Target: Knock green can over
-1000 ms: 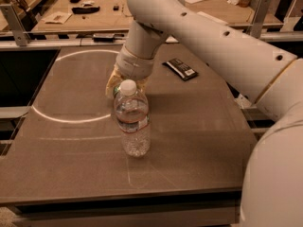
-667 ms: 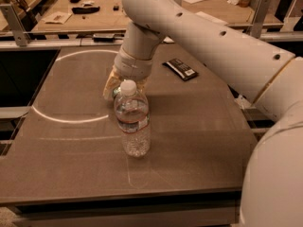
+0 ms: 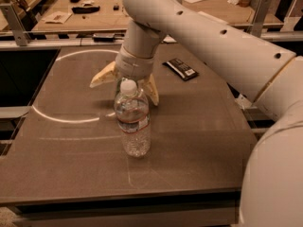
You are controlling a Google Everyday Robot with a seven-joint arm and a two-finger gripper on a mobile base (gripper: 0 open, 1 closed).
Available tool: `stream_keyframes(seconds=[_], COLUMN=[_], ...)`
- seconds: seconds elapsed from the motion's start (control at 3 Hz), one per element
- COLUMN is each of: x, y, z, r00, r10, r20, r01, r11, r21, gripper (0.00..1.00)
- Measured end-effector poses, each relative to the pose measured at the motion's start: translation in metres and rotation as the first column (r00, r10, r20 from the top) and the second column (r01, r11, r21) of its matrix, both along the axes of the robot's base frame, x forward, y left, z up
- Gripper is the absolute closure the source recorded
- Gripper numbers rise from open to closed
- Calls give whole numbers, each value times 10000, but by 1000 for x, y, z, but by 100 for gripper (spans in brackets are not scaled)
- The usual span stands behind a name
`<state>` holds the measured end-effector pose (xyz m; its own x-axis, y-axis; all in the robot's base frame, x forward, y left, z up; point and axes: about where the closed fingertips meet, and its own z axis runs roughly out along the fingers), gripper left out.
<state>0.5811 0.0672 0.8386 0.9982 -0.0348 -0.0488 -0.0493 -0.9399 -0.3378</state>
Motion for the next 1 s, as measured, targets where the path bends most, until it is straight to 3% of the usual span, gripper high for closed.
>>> stream_keyframes(seconds=[0.33,0.67,1.0], x=[6,19,20], y=[-7,-19,-18], z=[19,49,52], r00=[9989,9938,9936], r10=[-115,-875,-888], r20=[444,680,700], r01=[120,825,828], r11=[9999,9938,9930], r21=[-110,743,842], gripper=[0,0,0])
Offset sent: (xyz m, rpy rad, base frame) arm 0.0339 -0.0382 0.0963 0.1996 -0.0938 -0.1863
